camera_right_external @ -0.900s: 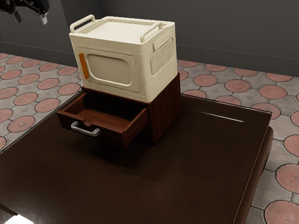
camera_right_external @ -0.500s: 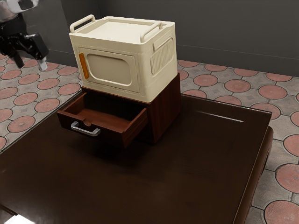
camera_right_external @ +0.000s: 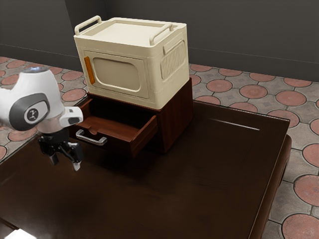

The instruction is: Push the drawer handle with one arm to close the drawer

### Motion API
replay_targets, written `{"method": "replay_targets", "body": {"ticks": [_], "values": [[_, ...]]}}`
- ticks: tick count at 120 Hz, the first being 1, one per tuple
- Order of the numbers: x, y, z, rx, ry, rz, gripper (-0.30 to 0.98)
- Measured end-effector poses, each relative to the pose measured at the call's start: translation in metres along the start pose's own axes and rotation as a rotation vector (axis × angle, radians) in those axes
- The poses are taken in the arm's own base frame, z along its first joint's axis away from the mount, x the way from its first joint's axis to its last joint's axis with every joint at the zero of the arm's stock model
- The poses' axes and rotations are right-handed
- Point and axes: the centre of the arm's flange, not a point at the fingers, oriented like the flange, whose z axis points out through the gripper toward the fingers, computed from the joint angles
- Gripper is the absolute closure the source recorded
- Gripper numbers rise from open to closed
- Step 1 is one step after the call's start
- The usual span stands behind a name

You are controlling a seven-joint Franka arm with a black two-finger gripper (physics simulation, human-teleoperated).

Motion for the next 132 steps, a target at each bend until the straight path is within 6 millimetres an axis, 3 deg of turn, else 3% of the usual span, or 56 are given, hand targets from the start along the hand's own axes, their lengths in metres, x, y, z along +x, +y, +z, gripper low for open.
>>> {"method": "replay_targets", "body": {"ticks": [8, 28, 48, 63, 75, 102, 132], "values": [[0.021, -0.003, -0.003, 0.018, 0.057, 0.004, 0.07], [0.064, -0.012, -0.006, 0.057, 0.148, 0.015, 0.48], [0.088, -0.027, -0.005, 0.077, 0.195, 0.011, 0.67], [0.073, -0.013, -0.010, 0.049, 0.220, 0.043, 0.73], [0.073, -0.011, -0.005, 0.045, 0.217, 0.049, 0.76], [0.090, 0.000, 0.000, 0.046, 0.218, 0.070, 0.78], [0.126, -0.003, -0.006, 0.074, 0.242, 0.068, 0.78]]}}
